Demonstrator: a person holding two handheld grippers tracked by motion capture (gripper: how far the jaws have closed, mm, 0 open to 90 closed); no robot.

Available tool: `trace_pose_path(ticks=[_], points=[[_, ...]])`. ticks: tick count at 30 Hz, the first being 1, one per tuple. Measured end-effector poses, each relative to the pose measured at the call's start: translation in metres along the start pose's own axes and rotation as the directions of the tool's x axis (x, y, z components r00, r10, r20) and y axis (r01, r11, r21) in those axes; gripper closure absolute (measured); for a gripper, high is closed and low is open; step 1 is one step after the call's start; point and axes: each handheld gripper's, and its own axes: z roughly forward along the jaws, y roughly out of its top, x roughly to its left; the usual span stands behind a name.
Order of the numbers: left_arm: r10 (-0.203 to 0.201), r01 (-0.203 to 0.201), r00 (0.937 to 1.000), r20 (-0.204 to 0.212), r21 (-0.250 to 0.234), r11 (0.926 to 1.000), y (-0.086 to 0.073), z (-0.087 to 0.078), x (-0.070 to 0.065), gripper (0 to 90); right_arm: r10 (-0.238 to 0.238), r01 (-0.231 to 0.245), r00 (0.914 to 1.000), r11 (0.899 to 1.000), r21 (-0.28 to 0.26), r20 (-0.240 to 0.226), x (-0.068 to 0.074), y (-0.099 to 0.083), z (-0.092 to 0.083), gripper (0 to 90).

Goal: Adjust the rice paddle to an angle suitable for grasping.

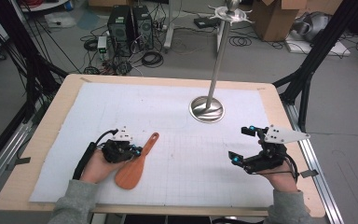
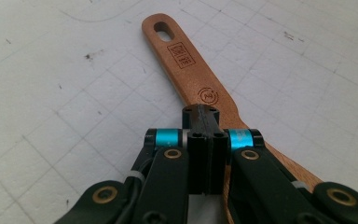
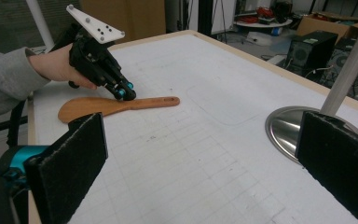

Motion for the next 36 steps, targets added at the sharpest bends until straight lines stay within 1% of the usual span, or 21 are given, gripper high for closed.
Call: trace_pose_path(ticks=[3,4,7,9,10,12,16,17,18,19,25,27,29,33,36], points=[[0.022,-0.022,0.9997,0.010,0.006,0.9998,0.004,0.004,-0.005,89.6,-0.002,0.002,1.0000,1.000,0.000,0.001,0.000,0.000,0.000,1.1],[0.019,-0.019,0.9998,0.012,0.004,0.9998,0.005,0.005,-0.006,89.6,-0.003,0.003,1.0000,1.000,0.003,0.002,0.000,-0.001,-0.001,1.1],[0.034,-0.034,0.9992,0.022,0.010,0.9994,0.007,0.008,-0.009,89.6,-0.005,0.005,1.0000,1.000,0.002,0.004,0.000,-0.002,-0.002,1.1],[0.033,-0.033,0.9992,0.024,0.011,0.9994,0.008,0.008,-0.010,89.6,-0.002,0.002,1.0000,1.000,0.005,0.006,0.000,-0.002,-0.003,1.1],[0.036,-0.036,0.9988,0.034,0.006,0.9993,0.009,0.010,-0.012,89.6,-0.002,0.002,1.0000,1.000,0.001,0.008,0.000,-0.002,-0.004,1.1],[0.034,-0.034,0.9987,0.038,0.003,0.9994,0.010,0.012,-0.013,89.6,-0.003,0.003,1.0000,1.000,0.004,0.008,0.000,-0.003,-0.005,1.1],[0.060,-0.061,0.9971,0.046,0.013,0.9981,0.014,0.016,-0.019,89.6,0.002,-0.002,0.9999,1.000,0.006,0.013,0.001,-0.004,-0.006,1.1],[0.058,-0.059,0.9970,0.052,0.012,0.9982,0.015,0.016,-0.020,89.6,0.000,0.000,0.9999,1.000,0.003,0.013,0.000,-0.004,-0.006,1.1],[0.063,-0.063,0.9964,0.056,0.007,0.9980,0.016,0.018,-0.021,89.6,0.002,-0.002,0.9999,1.000,0.004,0.014,0.000,-0.004,-0.007,1.1],[0.072,-0.073,0.9956,0.060,0.012,0.9973,0.016,0.018,-0.022,89.6,0.002,-0.002,0.9999,1.000,0.003,0.015,0.000,-0.004,-0.007,1.1],[0.079,-0.080,0.9946,0.068,0.011,0.9967,0.019,0.021,-0.027,89.6,0.006,-0.006,0.9998,1.000,0.006,0.018,0.001,-0.005,-0.010,1.1],[0.088,-0.089,0.9934,0.074,0.016,0.9959,0.020,0.022,-0.029,89.6,0.011,-0.011,0.9998,1.000,0.006,0.018,0.001,-0.005,-0.010,1.1],[0.108,-0.109,0.9905,0.085,0.016,0.9939,0.022,0.025,-0.034,89.6,0.004,-0.004,0.9998,1.000,0.004,0.020,0.000,-0.006,-0.011,1.1],[0.114,-0.117,0.9894,0.089,0.024,0.9929,0.024,0.026,-0.036,89.6,0.006,-0.006,0.9997,1.000,0.005,0.022,0.000,-0.006,-0.012,1.1],[0.114,-0.116,0.9887,0.097,0.021,0.9930,0.025,0.028,-0.038,89.6,0.009,-0.009,0.9997,1.000,0.005,0.024,0.001,-0.006,-0.013,1.1]])
